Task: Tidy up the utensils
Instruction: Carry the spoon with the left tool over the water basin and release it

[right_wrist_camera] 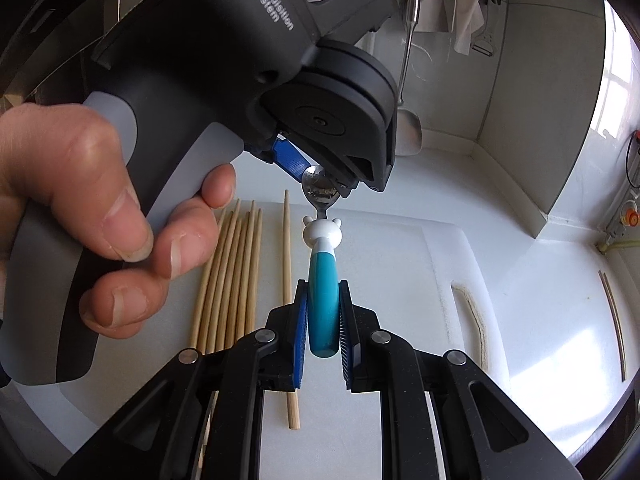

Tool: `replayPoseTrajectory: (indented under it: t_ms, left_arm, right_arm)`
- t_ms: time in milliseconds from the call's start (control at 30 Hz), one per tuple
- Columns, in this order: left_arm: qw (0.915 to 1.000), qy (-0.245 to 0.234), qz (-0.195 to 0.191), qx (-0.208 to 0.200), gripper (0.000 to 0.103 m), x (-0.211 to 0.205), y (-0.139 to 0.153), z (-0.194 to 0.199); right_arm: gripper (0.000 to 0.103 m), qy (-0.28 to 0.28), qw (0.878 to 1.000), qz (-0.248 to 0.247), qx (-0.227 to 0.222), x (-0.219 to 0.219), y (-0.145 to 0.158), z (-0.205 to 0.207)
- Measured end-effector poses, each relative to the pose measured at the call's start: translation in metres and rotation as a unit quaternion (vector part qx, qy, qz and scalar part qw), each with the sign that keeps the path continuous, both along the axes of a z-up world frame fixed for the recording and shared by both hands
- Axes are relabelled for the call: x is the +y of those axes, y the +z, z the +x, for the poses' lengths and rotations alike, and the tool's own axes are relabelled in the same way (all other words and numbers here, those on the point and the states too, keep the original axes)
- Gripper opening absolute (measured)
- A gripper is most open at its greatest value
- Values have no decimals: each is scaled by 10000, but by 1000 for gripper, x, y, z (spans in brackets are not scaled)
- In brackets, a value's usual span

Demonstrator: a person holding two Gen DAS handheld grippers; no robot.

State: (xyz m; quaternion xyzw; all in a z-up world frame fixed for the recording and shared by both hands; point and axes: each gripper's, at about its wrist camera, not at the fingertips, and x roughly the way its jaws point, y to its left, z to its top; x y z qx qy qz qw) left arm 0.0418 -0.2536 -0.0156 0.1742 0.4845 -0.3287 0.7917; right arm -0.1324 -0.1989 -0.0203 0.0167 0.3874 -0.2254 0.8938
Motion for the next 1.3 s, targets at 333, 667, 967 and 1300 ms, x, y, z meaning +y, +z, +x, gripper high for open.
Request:
replayPoseTrajectory:
  t_ms: [333, 667, 967, 1300]
  left_arm:
    - [9962, 797, -162, -316, 34, 59, 47, 21]
    - [9789, 1985, -35, -489, 34, 171, 65, 55]
    - [9611, 2734, 53, -396, 34, 272, 56, 99]
    - [9570, 2896, 175, -27, 34, 332, 17, 147]
  right_arm:
    - [14, 888, 9957, -188, -171, 38, 35, 26]
    - [14, 2154, 9762, -50, -258, 110, 49, 76]
    - [14, 2891, 9569, 181, -180, 184, 42, 146]
    - [14, 3102, 9495, 376, 297, 217, 6, 219]
